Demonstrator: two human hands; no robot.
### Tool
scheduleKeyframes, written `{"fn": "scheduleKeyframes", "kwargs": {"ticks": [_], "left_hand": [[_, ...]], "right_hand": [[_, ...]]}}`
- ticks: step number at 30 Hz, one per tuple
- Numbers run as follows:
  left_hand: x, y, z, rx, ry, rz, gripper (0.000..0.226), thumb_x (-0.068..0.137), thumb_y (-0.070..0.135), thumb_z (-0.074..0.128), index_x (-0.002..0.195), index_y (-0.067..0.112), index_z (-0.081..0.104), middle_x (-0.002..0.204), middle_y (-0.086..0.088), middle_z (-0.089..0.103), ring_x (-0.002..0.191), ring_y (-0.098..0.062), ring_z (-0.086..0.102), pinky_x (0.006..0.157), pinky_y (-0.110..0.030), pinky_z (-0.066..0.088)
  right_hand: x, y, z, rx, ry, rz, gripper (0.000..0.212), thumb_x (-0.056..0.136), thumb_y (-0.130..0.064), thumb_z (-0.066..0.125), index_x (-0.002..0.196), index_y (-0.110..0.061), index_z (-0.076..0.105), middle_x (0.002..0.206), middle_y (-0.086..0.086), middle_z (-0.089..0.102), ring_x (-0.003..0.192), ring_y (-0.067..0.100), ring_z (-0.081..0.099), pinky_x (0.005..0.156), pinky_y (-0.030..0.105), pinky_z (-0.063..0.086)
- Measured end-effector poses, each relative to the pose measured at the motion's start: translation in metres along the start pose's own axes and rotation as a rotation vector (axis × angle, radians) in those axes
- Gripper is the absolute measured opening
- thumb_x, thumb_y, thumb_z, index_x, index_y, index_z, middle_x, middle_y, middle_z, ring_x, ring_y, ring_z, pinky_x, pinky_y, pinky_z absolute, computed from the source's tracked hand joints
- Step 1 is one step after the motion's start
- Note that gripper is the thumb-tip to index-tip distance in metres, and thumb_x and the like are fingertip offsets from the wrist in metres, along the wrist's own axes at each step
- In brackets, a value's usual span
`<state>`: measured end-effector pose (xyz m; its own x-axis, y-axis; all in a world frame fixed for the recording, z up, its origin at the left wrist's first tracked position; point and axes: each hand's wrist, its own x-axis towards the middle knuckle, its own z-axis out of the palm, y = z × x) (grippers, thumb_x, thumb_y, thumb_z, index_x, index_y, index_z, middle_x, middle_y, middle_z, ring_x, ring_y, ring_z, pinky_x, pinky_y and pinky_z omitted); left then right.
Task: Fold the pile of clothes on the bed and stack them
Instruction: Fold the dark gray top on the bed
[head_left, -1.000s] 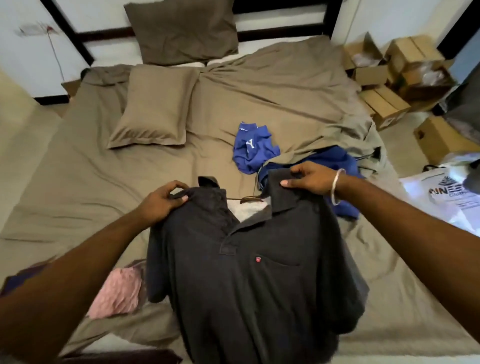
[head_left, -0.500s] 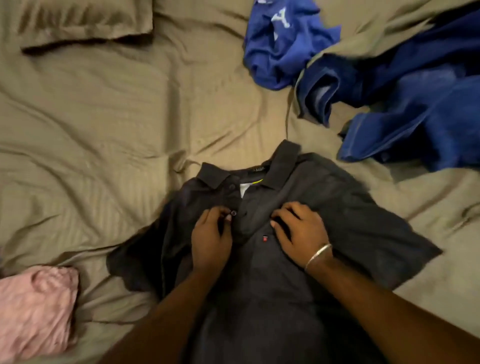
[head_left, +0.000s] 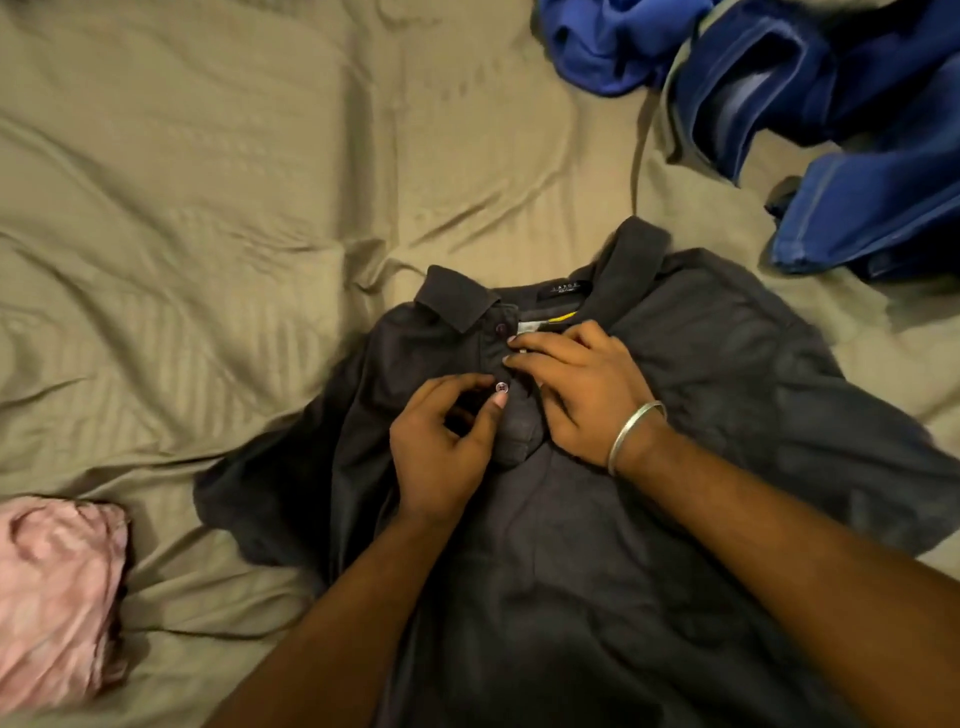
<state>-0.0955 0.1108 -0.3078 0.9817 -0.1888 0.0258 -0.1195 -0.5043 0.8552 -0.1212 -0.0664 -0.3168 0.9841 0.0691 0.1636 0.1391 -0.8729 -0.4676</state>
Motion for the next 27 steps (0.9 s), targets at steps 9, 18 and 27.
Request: {"fn": "scheduleKeyframes", "kwargs": {"ticks": [9, 18, 27], "left_hand": [[-0.001, -0.005, 0.003, -0.025, -0.021, -0.018, 0.017, 0.083, 0.023, 0.079, 0.1, 0.022, 0.077, 0.096, 0.01, 0.066, 0.069, -0.009, 0.063, 0.063, -0.012, 0.049], [0.01, -0.007, -0.004, -0.211, -0.152, -0.178, 0.017, 0.084, 0.016, 0.076, 0.1, 0.022, 0.077, 0.094, 0.003, 0.074, 0.084, -0.008, 0.068, 0.08, -0.025, 0.053], [0.009, -0.002, -0.003, -0.299, -0.205, -0.258, 0.018, 0.086, 0.012, 0.074, 0.103, 0.012, 0.077, 0.099, 0.001, 0.076, 0.098, -0.012, 0.071, 0.092, -0.036, 0.056]], "right_hand": [[-0.011, 0.008, 0.011, 0.068, 0.195, -0.107, 0.01, 0.088, -0.015, 0.065, 0.095, -0.008, 0.069, 0.103, 0.008, 0.066, 0.085, 0.031, 0.056, 0.067, 0.046, 0.046], [-0.016, 0.009, 0.021, 0.033, 0.271, -0.186, 0.018, 0.093, -0.006, 0.059, 0.103, 0.002, 0.072, 0.093, 0.018, 0.064, 0.081, 0.035, 0.057, 0.067, 0.045, 0.048], [-0.017, 0.005, 0.022, -0.065, 0.402, -0.317, 0.012, 0.095, -0.014, 0.063, 0.107, -0.015, 0.065, 0.105, 0.008, 0.071, 0.089, 0.028, 0.054, 0.068, 0.041, 0.049]]}}
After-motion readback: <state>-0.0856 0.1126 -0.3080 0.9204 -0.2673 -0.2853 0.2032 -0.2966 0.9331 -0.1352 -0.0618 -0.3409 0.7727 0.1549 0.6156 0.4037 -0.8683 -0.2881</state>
